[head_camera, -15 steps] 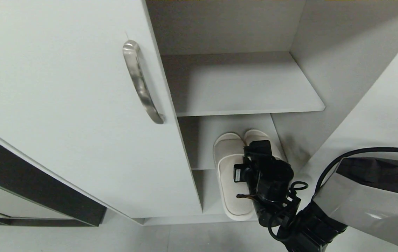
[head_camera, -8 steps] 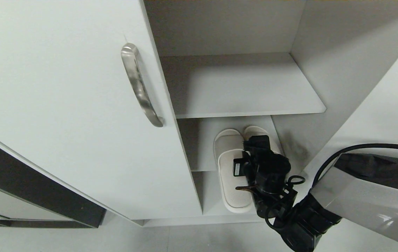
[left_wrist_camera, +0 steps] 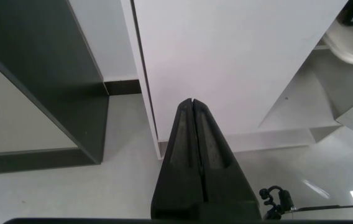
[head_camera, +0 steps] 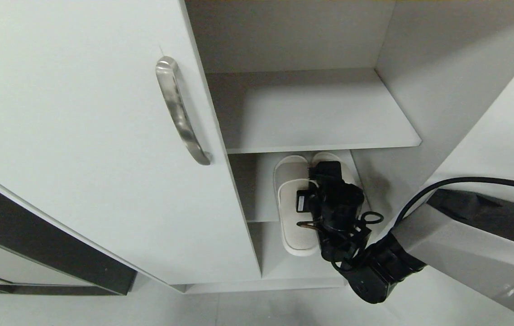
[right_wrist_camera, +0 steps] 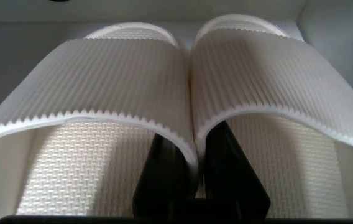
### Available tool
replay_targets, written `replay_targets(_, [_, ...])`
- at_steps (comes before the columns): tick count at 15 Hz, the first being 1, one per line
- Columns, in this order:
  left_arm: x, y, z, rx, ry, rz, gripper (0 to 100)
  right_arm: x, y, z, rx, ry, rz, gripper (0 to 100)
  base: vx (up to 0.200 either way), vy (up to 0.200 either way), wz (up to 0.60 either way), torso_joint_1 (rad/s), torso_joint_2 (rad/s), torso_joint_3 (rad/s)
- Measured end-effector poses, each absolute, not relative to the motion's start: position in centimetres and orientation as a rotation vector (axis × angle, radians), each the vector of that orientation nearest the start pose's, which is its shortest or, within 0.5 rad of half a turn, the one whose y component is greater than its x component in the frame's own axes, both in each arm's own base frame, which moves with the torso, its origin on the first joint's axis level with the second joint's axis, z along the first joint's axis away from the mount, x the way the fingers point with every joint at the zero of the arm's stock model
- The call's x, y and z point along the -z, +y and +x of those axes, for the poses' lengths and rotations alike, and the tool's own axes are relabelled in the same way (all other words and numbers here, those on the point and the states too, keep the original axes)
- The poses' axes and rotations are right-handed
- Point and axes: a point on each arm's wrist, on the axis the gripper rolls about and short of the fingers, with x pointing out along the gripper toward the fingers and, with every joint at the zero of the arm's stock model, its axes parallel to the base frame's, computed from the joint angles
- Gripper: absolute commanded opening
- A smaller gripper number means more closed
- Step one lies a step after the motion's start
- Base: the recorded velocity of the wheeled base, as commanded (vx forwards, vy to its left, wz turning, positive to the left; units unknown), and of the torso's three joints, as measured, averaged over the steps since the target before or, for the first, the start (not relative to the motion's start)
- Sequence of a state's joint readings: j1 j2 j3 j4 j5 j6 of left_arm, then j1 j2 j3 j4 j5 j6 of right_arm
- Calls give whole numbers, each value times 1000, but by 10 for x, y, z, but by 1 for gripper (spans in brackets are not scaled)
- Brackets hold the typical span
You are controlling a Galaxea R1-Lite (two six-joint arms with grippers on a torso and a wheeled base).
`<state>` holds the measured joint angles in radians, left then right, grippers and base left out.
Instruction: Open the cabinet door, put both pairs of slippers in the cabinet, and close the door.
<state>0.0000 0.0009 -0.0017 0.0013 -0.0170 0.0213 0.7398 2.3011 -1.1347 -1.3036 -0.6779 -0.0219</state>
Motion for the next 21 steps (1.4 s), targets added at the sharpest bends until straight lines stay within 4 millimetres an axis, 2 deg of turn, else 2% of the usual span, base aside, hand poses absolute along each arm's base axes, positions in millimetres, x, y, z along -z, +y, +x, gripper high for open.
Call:
replay_targets(7, [-76,0,-23,16,-1,18,0,-119,289,364,-20,-105,33,0,0,0,0,0,0,0])
replay_targets(11, [-76,0,-23,16,-1,19,0,-127,290,376,-6,-112,42,0,0,0,0,0,0,0])
replay_targets(21, [-76,0,-23,16,-1,19,0,-117,292,388,6,-94,33,0,0,0,0,0,0,0])
